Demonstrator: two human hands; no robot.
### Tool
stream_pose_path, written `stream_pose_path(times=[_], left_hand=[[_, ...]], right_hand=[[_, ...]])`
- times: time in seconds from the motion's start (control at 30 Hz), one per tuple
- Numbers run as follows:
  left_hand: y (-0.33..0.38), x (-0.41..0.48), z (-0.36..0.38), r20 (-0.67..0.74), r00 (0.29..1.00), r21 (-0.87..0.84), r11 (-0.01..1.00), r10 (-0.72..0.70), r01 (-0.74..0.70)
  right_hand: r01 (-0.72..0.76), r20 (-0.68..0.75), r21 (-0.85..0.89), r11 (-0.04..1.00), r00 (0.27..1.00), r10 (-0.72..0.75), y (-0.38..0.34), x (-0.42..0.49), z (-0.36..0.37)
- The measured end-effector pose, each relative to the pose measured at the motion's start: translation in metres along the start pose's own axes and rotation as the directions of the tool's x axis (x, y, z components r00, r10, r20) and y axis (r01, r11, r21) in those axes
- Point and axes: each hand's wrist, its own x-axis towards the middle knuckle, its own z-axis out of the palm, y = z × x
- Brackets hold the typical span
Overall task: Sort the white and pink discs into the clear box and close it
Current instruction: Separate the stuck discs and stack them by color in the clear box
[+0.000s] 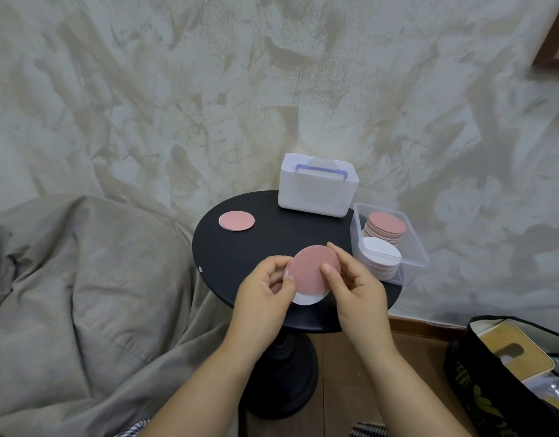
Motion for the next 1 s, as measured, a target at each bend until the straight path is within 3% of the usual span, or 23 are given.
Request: stream_pose_path(times=[0.27,0.47,0.63,0.73,0.87,1.0], left_hand=[[-0.009,0.002,0.002,0.05,0.99,0.284,0.949,0.129,-0.138],[-0.011,-0.003,0.004,0.165,0.973,0.525,0.821,0.159,-0.223],[-0.014,-0.003,0.002,0.027,0.969,0.488,0.843,0.245,-0.227],[-0.014,-0.003,-0.001,-0.078,0.953,0.448,0.864,0.293,-0.229],[-0.01,-0.006,-0.003,-0.172,0.95,0.315,0.928,0.261,-0.198],[-0.013,-0.005,-0.004,-0.206,0.938,0.325,0.924,0.278,-0.202]], right_hand=[[0.179,0.062,-0.249,0.952,0.984,-0.169,0.013,-0.004,-0.007],[0.34,0.16,-0.383,0.859,0.94,-0.301,0.024,-0.005,-0.004],[0.383,0.173,-0.395,0.835,0.924,-0.342,0.023,-0.008,-0.003],[0.283,0.114,-0.313,0.906,0.959,-0.26,0.018,-0.01,-0.003],[0.214,0.024,-0.238,0.947,0.976,-0.215,0.013,-0.012,-0.004],[0.245,-0.003,-0.237,0.94,0.967,-0.253,0.015,-0.012,-0.003]])
